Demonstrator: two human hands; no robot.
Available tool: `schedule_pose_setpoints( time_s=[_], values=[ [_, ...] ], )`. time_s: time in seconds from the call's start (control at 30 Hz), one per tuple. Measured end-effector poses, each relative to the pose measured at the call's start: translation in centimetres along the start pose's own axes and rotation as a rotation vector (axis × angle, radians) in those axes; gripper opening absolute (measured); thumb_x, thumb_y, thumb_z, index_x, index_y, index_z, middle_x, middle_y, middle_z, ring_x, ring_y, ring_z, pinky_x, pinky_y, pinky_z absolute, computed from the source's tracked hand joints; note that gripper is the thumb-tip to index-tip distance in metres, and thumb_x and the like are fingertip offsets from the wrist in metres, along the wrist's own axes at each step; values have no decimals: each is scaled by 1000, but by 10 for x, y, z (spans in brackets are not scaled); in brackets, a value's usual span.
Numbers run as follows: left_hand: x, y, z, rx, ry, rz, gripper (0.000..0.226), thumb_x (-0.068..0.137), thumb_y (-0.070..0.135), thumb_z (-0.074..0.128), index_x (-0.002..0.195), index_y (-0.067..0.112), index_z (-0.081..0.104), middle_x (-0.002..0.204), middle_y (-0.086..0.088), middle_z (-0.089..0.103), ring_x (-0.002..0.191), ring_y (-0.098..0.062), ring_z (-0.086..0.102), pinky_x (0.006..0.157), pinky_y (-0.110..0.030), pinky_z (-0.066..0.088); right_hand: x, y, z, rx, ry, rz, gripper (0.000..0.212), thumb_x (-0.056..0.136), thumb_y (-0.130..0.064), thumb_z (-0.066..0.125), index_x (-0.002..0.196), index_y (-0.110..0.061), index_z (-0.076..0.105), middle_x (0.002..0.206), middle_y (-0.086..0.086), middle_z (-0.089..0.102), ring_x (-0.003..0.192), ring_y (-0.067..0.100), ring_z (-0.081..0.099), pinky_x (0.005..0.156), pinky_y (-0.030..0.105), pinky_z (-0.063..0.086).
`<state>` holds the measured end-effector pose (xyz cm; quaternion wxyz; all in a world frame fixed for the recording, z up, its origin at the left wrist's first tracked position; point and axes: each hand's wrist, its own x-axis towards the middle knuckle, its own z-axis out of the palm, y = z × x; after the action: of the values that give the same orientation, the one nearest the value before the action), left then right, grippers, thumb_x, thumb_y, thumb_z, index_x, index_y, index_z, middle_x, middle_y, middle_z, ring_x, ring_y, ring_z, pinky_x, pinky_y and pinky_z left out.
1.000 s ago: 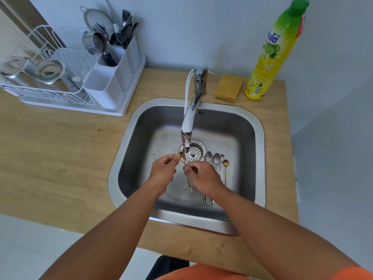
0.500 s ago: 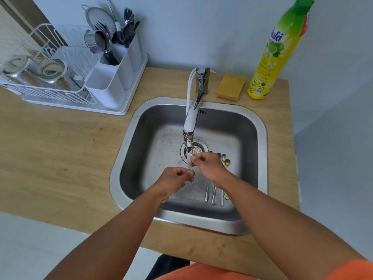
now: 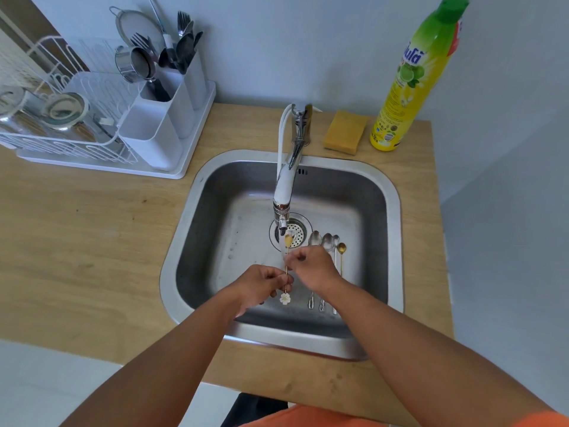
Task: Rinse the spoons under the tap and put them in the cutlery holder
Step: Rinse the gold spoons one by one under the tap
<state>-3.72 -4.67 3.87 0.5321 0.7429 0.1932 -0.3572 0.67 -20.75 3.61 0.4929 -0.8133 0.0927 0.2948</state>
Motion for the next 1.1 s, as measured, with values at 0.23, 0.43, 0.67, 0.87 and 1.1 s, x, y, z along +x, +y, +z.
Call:
schedule_pose_setpoints(
  time_s=[0.23, 0.43, 0.67, 0.87, 1.1],
  values=[
    [13, -8, 9, 86, 38, -30, 15, 101, 32, 66, 103, 21, 77, 90, 8, 79, 69, -8, 61, 47, -13, 44, 5, 0, -24, -471, 226, 171, 16, 95, -23, 57, 94, -15, 71, 98, 8, 72, 93, 31, 70, 80, 35, 57],
    [22, -20, -10, 374, 111, -22, 25, 99, 36, 65, 117, 20, 74, 113, -2, 75, 101, -19, 68, 92, -32, 53, 16, 10, -46, -648, 275, 196, 9, 87, -7, 60, 94, -10, 65, 110, 14, 70, 101, 36, 70, 72, 32, 52],
    [23, -31, -15, 445, 121, -30, 25, 99, 39, 63, 114, 23, 74, 117, -2, 76, 104, -19, 67, 91, -30, 50, 20, 22, -50, -739, 265, 217, 24, 91, -2, 57, 112, -4, 67, 117, 17, 68, 110, 37, 67, 86, 37, 56],
    [23, -32, -15, 450, 138, -10, 28, 100, 40, 62, 117, 22, 73, 121, -3, 73, 104, -19, 64, 90, -31, 49, 15, 37, -51, -753, 273, 246, 23, 94, -1, 52, 110, -2, 68, 112, 17, 70, 106, 36, 70, 84, 38, 58],
    [21, -30, -18, 432, 159, 1, 30, 100, 39, 61, 121, 20, 72, 125, -3, 72, 107, -19, 64, 91, -31, 49, 9, 40, -45, -771, 274, 259, 26, 98, 0, 46, 113, -2, 67, 111, 17, 70, 105, 36, 70, 82, 39, 58]
  ],
)
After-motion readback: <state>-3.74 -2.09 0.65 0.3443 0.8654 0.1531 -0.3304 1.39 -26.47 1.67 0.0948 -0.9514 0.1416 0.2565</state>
